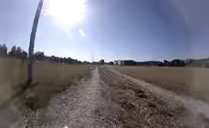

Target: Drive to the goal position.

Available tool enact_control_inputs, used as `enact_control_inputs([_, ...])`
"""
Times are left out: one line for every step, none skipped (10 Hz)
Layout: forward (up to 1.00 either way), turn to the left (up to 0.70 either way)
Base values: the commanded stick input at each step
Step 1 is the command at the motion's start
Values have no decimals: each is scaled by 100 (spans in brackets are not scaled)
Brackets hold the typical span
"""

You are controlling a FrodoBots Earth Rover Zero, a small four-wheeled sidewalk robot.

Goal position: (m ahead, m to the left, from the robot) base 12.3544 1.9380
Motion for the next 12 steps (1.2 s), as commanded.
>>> enact_control_inputs([50,0])
enact_control_inputs([50,0])
enact_control_inputs([50,0])
enact_control_inputs([50,0])
enact_control_inputs([50,0])
enact_control_inputs([50,0])
enact_control_inputs([50,0])
enact_control_inputs([50,0])
enact_control_inputs([50,0])
enact_control_inputs([50,0])
enact_control_inputs([50,0])
enact_control_inputs([50,0])
